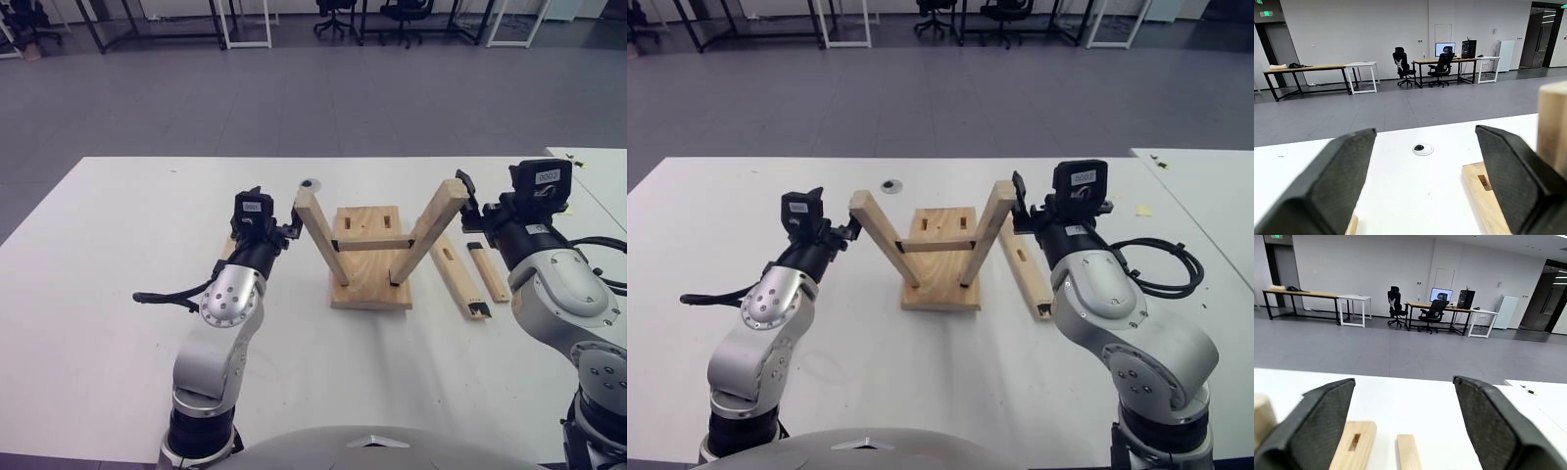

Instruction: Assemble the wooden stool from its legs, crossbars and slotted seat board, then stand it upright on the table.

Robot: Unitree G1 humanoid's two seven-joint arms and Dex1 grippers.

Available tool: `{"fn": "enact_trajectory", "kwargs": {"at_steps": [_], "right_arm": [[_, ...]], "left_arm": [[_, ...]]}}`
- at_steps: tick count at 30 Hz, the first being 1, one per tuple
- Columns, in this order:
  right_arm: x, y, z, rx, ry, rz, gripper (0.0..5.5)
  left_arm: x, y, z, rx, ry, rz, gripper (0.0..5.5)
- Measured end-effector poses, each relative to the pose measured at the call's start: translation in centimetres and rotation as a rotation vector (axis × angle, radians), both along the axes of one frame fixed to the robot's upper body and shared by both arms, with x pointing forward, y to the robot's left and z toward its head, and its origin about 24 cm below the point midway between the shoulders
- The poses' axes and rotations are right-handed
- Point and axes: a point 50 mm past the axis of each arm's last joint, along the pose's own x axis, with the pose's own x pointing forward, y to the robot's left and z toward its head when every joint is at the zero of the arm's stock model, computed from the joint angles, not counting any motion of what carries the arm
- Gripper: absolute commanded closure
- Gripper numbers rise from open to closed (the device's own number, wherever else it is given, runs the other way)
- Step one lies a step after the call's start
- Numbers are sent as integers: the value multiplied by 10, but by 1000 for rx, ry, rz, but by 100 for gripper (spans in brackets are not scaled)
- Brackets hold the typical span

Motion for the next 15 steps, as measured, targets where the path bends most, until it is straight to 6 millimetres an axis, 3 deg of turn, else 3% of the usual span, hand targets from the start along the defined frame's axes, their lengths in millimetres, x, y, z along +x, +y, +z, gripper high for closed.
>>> {"fn": "enact_trajectory", "kwargs": {"at_steps": [5, 8, 10, 12, 15], "right_arm": [[0, -3, -13, -60, 101, -5, 174], [3, -8, -36, 33, 213, 68, 174], [9, -16, -38, 96, 199, 95, 174], [21, -30, -21, 162, 93, 84, 174], [35, -40, 38, 298, -185, 199, 174]], "left_arm": [[7, -3, 5, 60, -41, -14, 173], [10, 2, 7, 154, -92, -73, 173], [14, 11, 8, 185, -107, -90, 173], [21, 29, 20, 227, -159, -71, 173], [32, 52, 69, 120, -301, -76, 173]]}}
